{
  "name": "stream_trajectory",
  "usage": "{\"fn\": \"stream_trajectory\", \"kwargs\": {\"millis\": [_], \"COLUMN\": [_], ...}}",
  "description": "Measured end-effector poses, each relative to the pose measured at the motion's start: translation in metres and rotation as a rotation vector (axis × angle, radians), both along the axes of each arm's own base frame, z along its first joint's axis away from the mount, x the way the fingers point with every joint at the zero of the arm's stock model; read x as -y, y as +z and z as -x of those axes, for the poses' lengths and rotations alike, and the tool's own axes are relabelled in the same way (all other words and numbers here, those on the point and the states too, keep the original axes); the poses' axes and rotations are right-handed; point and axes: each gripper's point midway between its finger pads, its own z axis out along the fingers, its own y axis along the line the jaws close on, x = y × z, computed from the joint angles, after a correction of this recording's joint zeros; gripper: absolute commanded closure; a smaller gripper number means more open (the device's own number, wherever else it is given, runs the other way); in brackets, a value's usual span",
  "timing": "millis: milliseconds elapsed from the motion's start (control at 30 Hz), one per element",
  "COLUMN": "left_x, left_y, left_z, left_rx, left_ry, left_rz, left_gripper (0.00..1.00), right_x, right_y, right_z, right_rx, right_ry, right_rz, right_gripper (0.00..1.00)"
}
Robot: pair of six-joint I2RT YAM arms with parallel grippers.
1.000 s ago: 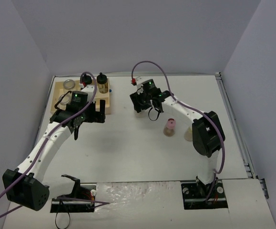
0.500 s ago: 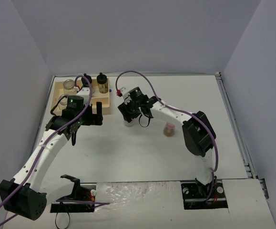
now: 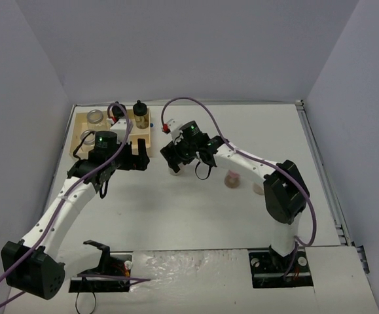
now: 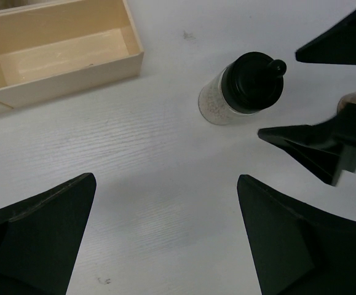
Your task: Organize the condiment bottles
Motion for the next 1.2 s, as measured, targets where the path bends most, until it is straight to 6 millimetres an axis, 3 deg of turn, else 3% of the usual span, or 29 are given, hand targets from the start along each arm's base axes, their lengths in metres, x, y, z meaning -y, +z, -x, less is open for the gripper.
{"fn": "stream_trajectory", "kwargs": {"millis": [200,333,467,567,700,900,1067,1200], "left_x": [0.018,0.04,0.067,0.086,0.106,0.125,0.126,0.128], "left_y": [-0.006,-0.017,-0.035,-0.044,-0.054,-0.071,-0.09,-0.097], "left_z": [-0.011,-0.015,-0.018,-0.026,-0.039,-0.063,-0.075,-0.08], "left_rx": [0.009,0.002,-0.028,-0.039,-0.037,-0.029,-0.052,-0.061], "left_ry": [-0.051,-0.108,-0.163,-0.189,-0.2,-0.173,-0.145,-0.138], "left_rz": [0.012,-0.001,-0.034,-0.056,-0.094,-0.165,-0.21,-0.224], "left_gripper": [0.03,0.03,0.03,0.03,0.03,0.03,0.05,0.26], "right_x": [0.05,0.091,0.135,0.165,0.191,0.208,0.212,0.214], "right_y": [0.06,0.103,0.131,0.141,0.146,0.146,0.149,0.148], "right_z": [0.032,0.046,0.051,0.053,0.054,0.061,0.066,0.067], "right_rx": [0.105,0.207,0.288,0.321,0.335,0.334,0.337,0.335], "right_ry": [-0.094,-0.222,-0.374,-0.476,-0.569,-0.623,-0.631,-0.634], "right_rz": [-0.051,-0.113,-0.166,-0.197,-0.233,-0.266,-0.279,-0.277], "right_gripper": [0.0,0.0,0.0,0.0,0.0,0.0,0.0,0.0]}}
